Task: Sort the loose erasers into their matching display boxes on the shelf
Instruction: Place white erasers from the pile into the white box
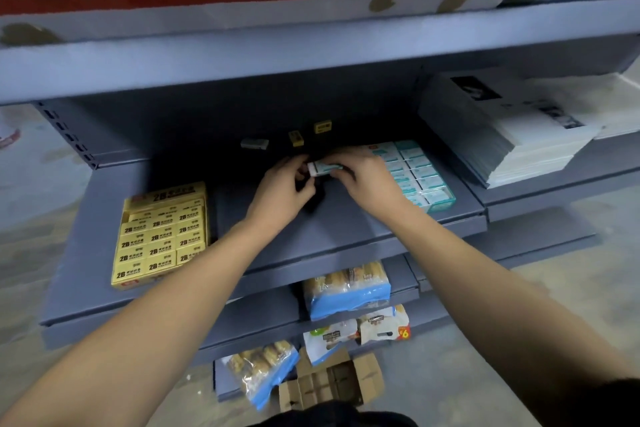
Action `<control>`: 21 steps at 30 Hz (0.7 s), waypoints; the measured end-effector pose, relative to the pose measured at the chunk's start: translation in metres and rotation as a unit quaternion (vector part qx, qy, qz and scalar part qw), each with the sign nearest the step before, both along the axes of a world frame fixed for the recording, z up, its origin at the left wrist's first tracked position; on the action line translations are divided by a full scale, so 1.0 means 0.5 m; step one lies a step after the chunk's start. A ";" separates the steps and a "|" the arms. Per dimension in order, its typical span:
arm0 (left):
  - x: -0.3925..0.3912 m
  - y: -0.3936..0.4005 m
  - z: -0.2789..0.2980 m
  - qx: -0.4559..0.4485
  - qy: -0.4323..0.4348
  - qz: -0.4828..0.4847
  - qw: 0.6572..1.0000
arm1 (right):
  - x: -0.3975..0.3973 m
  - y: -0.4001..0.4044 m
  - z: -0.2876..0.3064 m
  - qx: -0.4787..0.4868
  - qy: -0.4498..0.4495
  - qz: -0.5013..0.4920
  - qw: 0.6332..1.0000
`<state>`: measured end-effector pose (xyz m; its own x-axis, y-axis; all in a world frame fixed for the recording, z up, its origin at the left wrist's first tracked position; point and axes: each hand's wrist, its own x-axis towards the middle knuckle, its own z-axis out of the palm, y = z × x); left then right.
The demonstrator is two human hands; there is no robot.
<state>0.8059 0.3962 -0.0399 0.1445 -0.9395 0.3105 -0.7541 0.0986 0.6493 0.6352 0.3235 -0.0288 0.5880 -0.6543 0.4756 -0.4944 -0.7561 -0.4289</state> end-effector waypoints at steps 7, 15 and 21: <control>-0.116 -0.032 -0.022 0.018 -0.012 -0.060 0.998 | -0.171 0.007 0.012 0.026 0.027 -0.071 0.997; -0.202 -0.043 -0.028 -0.020 -0.010 -0.066 0.998 | -0.285 0.047 -0.018 0.027 0.049 -0.102 0.993; -0.210 -0.034 -0.030 -0.026 -0.009 -0.055 0.998 | -0.280 0.052 -0.023 0.012 0.050 -0.071 0.996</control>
<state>0.7008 0.3790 -0.0550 0.0358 -0.9320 0.3608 -0.7491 0.2140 0.6269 0.4951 0.3494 -0.0403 0.5320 -0.7447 0.4030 -0.6372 -0.6656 -0.3886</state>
